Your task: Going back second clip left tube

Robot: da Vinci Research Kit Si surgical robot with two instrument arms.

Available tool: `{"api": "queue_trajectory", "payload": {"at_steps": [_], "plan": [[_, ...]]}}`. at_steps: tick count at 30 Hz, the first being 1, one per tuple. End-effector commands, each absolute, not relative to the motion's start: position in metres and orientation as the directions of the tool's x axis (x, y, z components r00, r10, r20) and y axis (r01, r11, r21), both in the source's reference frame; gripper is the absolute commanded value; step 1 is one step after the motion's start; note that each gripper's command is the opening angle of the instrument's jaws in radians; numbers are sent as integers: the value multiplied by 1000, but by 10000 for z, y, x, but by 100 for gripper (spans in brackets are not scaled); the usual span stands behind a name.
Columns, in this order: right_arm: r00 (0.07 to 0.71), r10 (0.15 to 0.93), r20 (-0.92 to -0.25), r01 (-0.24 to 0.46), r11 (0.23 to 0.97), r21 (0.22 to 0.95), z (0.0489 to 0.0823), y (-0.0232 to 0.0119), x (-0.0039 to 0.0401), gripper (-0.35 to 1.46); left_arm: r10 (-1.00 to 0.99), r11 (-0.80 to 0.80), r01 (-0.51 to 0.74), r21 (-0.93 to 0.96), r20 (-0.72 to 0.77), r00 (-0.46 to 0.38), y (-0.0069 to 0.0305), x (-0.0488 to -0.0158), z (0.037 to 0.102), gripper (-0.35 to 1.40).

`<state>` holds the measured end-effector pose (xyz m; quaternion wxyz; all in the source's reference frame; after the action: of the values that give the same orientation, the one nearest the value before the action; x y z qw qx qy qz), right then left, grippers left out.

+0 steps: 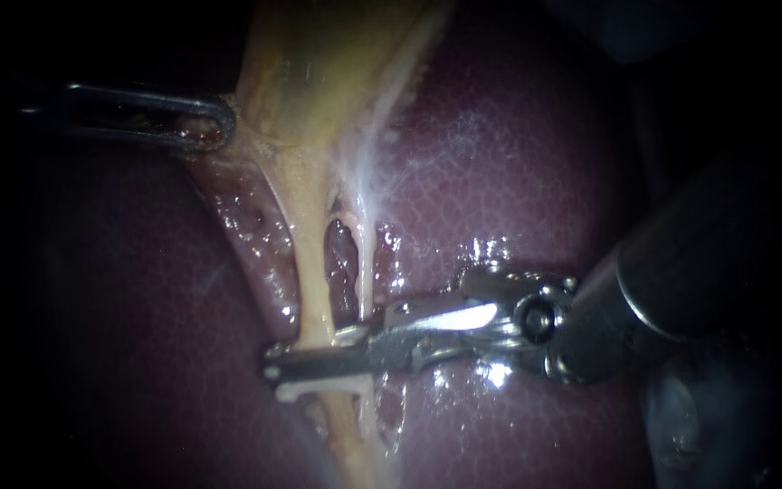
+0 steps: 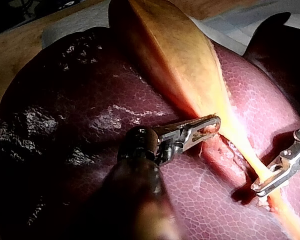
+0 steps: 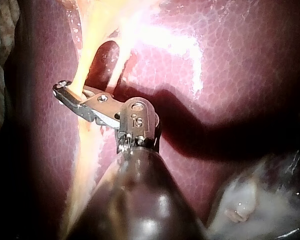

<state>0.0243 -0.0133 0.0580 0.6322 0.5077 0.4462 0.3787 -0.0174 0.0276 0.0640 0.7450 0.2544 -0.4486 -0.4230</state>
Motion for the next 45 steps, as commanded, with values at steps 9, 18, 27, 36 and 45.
{"api": "queue_trajectory", "payload": {"at_steps": [9, 18, 27, 36, 45], "plan": [[318, 841, -439, 59, 444, 894, 599, -130, 243, 44, -859, 513, 403, 758, 453, 239, 276, -173, 640, -35], [363, 600, -713, 46, 753, 657, 605, -129, 212, 50, -858, 513, 402, 758, 454, 240, 276, -173, 641, -35], [384, 437, -814, 83, 861, 502, 576, -108, 164, 50, -858, 513, 402, 758, 454, 240, 276, -172, 642, -35], [384, 391, -836, 57, 894, 444, 536, -72, 113, 50, -858, 513, 402, 758, 454, 240, 276, -172, 642, -35], [389, 366, -846, 45, 909, 414, 526, -63, 95, 50, -856, 517, 406, 754, 458, 239, 271, -177, 652, -35]]}}
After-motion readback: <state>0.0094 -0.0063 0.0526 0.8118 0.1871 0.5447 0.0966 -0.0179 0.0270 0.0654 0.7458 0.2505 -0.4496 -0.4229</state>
